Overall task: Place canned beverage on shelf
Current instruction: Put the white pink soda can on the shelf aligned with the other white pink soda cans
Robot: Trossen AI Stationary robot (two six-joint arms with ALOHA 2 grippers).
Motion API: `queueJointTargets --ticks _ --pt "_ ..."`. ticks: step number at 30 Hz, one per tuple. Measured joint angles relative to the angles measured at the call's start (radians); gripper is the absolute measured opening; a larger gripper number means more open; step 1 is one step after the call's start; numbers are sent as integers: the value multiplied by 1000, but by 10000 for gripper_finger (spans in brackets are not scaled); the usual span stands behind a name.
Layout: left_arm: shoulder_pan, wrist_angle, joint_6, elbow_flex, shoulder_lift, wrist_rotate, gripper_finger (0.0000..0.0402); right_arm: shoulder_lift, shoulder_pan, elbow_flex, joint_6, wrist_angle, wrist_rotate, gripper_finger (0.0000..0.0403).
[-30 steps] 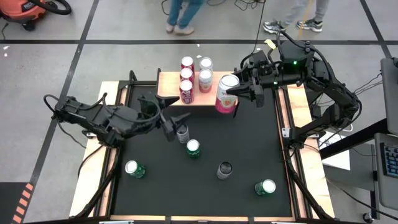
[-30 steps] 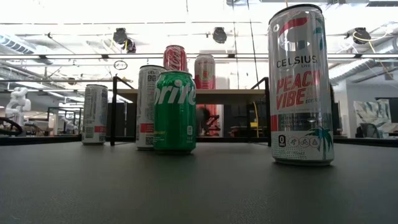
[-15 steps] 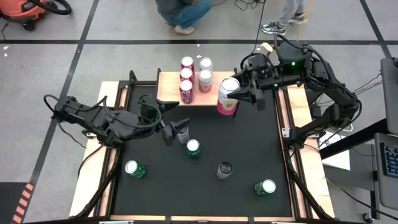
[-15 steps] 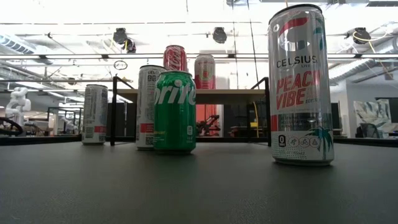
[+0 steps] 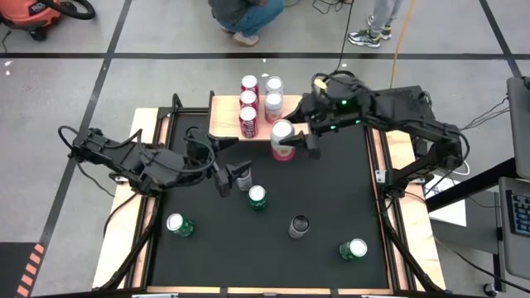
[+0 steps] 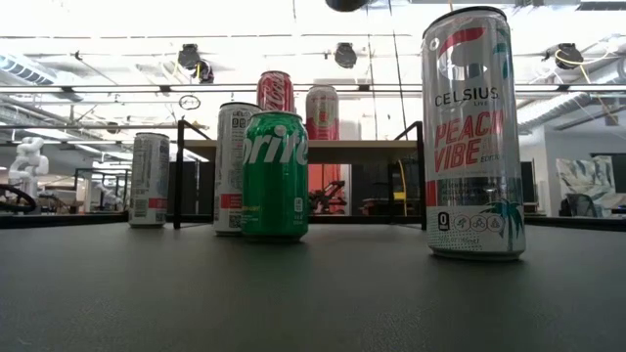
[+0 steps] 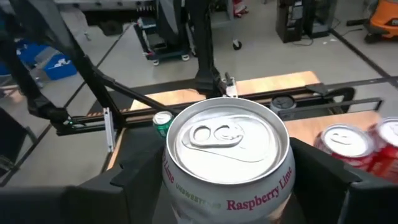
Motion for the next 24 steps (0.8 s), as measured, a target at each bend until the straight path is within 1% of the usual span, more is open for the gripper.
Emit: queueJointTargets --ticks 6,9,12,16,24 --pt "-12 -22 -45 0 0 0 396 -1 -47 -147 9 123 -19 270" --pt "-17 -48 -53 0 0 -1 396 -1 -90 -199 24 178 -54 270" --pt "-19 -54 -52 0 0 -1 396 -2 -124 -241 32 219 -103 270" --pt "-17 -77 -52 0 0 -4 396 -2 -156 -291 37 284 -139 270" --pt "-13 -98 -22 0 0 -72 396 -3 -232 -355 28 378 -138 270"
